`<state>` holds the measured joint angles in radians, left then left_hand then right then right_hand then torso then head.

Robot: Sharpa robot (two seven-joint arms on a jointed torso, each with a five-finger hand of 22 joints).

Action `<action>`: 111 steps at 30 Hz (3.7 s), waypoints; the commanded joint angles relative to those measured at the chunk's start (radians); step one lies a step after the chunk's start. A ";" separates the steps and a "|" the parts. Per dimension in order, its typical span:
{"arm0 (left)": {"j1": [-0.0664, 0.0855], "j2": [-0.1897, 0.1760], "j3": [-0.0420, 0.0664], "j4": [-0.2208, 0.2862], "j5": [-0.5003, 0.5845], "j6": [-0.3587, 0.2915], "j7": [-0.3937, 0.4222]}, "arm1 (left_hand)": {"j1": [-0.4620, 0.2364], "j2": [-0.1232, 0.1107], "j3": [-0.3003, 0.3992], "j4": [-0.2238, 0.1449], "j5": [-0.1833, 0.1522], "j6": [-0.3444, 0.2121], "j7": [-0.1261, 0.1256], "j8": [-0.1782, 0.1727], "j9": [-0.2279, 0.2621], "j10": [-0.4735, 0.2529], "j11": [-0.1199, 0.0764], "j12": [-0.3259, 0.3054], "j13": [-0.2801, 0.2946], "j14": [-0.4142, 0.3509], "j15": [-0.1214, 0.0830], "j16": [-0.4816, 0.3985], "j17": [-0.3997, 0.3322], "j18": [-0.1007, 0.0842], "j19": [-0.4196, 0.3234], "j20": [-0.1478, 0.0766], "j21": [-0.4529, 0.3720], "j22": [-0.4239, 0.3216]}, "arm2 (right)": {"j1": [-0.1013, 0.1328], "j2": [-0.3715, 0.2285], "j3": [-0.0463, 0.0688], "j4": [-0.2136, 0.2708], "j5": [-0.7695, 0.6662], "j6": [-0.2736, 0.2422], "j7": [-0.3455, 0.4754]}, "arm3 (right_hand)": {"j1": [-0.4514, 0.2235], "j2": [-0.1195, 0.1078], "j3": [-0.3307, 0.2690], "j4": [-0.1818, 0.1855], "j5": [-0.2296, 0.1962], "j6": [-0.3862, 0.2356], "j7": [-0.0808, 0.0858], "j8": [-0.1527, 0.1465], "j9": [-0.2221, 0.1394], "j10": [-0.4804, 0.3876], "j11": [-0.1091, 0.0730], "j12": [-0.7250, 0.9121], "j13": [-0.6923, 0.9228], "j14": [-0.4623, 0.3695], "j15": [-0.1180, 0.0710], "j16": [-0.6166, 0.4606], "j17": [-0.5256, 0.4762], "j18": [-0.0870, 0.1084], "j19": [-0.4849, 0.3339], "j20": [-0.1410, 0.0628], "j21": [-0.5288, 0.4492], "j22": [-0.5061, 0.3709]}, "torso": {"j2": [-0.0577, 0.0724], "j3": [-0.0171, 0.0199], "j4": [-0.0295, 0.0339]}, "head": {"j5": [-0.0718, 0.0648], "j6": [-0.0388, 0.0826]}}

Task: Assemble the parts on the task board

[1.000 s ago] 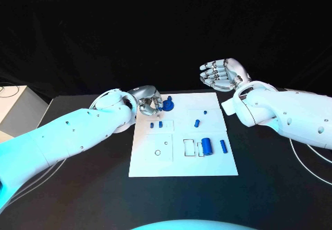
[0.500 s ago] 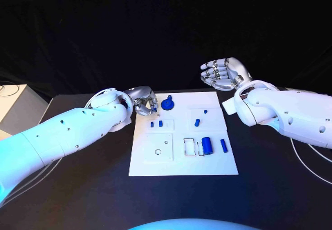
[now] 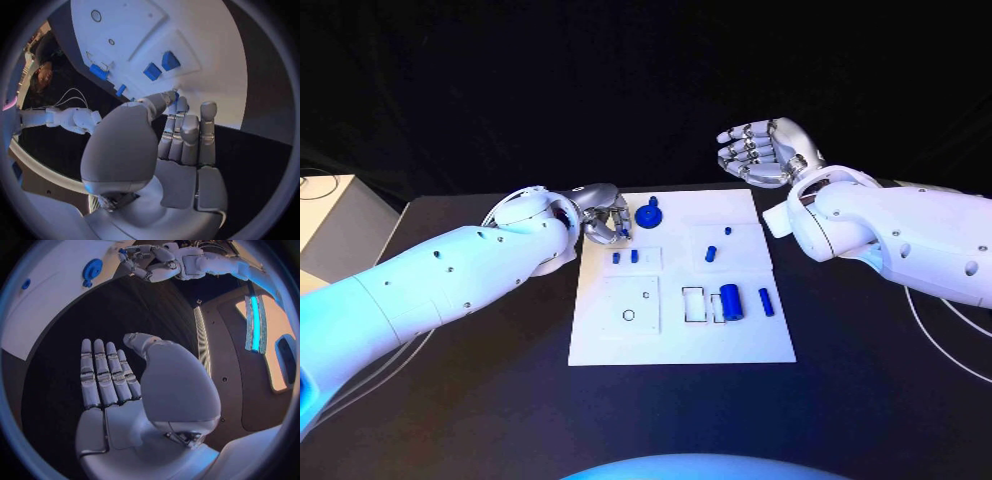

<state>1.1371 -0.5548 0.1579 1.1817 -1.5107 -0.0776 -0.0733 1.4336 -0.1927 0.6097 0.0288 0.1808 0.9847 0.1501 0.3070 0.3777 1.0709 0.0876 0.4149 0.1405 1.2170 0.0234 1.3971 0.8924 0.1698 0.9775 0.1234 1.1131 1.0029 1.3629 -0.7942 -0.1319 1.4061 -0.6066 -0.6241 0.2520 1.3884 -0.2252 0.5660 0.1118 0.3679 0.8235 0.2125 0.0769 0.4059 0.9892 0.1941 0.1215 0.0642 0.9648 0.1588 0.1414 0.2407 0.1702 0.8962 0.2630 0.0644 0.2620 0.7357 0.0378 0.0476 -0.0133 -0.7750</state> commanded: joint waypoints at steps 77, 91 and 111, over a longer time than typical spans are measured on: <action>-0.011 0.035 -0.016 -0.034 -0.038 0.042 -0.002 | -0.018 -0.008 -0.002 -0.012 -0.011 -0.026 -0.002 -0.045 -0.006 0.012 -0.001 -0.045 0.004 -0.026 0.002 -0.003 -0.037 -0.004 -0.027 0.006 -0.026 -0.017 | -0.001 0.003 0.000 0.002 -0.003 0.023 0.003 | -0.010 0.002 -0.006 -0.006 0.004 0.006 0.050 -0.005 -0.003 -0.004 0.008 -0.007 -0.001 0.002 0.002 -0.010 -0.007 0.011 0.001 0.004 -0.003 -0.013 | -0.001 -0.0013 0.0018 | -0.009 -0.004; -0.011 0.034 -0.016 -0.035 -0.035 0.015 -0.003 | -0.025 -0.013 -0.002 -0.011 -0.016 -0.065 -0.002 -0.078 -0.016 0.002 0.003 -0.056 0.011 -0.038 0.005 -0.003 -0.053 -0.003 -0.031 0.008 -0.036 -0.024 | -0.001 0.003 0.000 0.002 -0.003 0.026 0.001 | -0.011 0.003 -0.007 -0.006 0.004 0.006 0.051 -0.005 -0.004 -0.004 0.008 -0.008 -0.001 0.002 0.003 -0.012 -0.009 0.011 0.000 0.004 -0.003 -0.017 | -0.001 -0.0006 0.0017 | -0.008 -0.005; -0.013 0.011 -0.015 -0.015 -0.038 -0.009 -0.008 | -0.026 -0.021 0.000 -0.015 -0.015 -0.122 -0.016 -0.119 -0.031 -0.006 0.007 -0.062 0.024 -0.050 0.008 -0.002 -0.069 -0.001 -0.034 0.011 -0.046 -0.031 | -0.001 -0.009 0.000 -0.005 -0.037 0.048 -0.027 | -0.002 -0.006 -0.016 -0.031 -0.014 0.040 0.031 0.010 -0.006 0.001 -0.002 -0.012 0.000 0.023 -0.004 -0.016 -0.024 0.015 0.015 0.002 0.004 -0.054 | -0.002 -0.0016 0.0014 | -0.009 -0.002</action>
<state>1.1241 -0.5436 0.1423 1.1625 -1.5443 -0.0724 -0.0800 1.4142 -0.2122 0.6099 0.0177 0.1685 0.8680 0.1338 0.1948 0.3477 1.0724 0.0932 0.3564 0.1636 1.1735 0.0307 1.3970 0.8237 0.1700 0.9503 0.1361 1.0707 0.9731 1.3621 -0.8015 -0.1319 1.4021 -0.6134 -0.6051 0.2360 1.3885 -0.2252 0.5497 0.0841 0.3569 0.8566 0.2194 0.0819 0.4004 0.9862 0.1970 0.1123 0.0642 0.9817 0.1562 0.1236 0.2175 0.1702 0.9041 0.2666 0.0644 0.2100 0.7345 0.0366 0.0484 -0.0213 -0.7777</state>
